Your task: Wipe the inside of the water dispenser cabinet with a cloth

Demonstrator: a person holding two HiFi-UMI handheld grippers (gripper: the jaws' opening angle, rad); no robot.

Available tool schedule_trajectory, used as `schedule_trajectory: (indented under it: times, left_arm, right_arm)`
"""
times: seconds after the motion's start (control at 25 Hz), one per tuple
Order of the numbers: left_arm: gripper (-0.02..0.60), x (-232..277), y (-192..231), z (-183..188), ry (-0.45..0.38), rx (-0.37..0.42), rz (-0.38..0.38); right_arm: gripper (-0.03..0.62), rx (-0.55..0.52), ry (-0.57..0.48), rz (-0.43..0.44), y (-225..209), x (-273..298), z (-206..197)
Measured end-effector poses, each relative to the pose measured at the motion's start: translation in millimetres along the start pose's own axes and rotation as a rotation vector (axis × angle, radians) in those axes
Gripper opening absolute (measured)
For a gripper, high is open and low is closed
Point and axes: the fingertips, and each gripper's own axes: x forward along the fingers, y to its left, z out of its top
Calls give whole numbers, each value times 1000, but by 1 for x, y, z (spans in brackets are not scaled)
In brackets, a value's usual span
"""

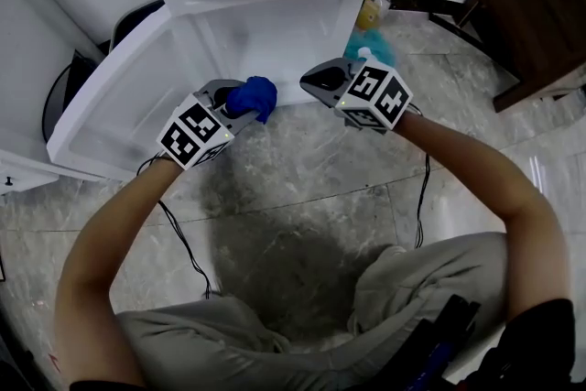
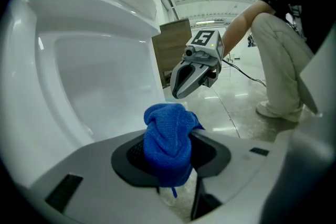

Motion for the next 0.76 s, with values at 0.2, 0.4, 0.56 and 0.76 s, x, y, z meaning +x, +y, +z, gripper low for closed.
schedule_trajectory:
  times: [0.2, 0.4, 0.56, 0.76]
  left_arm:
    - [141, 1, 2, -4, 8, -17, -2]
    - [141, 6, -1, -2, 2, -21, -11]
    - [141, 11, -5, 1, -5, -29, -25]
    - [141, 16, -13, 6, -25, -45, -53]
  right_arm:
    - [-2, -6, 9, 13, 2, 3, 2]
    - [-2, -2, 30, 21, 3, 3, -4]
    - [-2, 4, 31, 19, 1, 2, -6]
    - [-2, 12, 36, 29, 6, 7, -5]
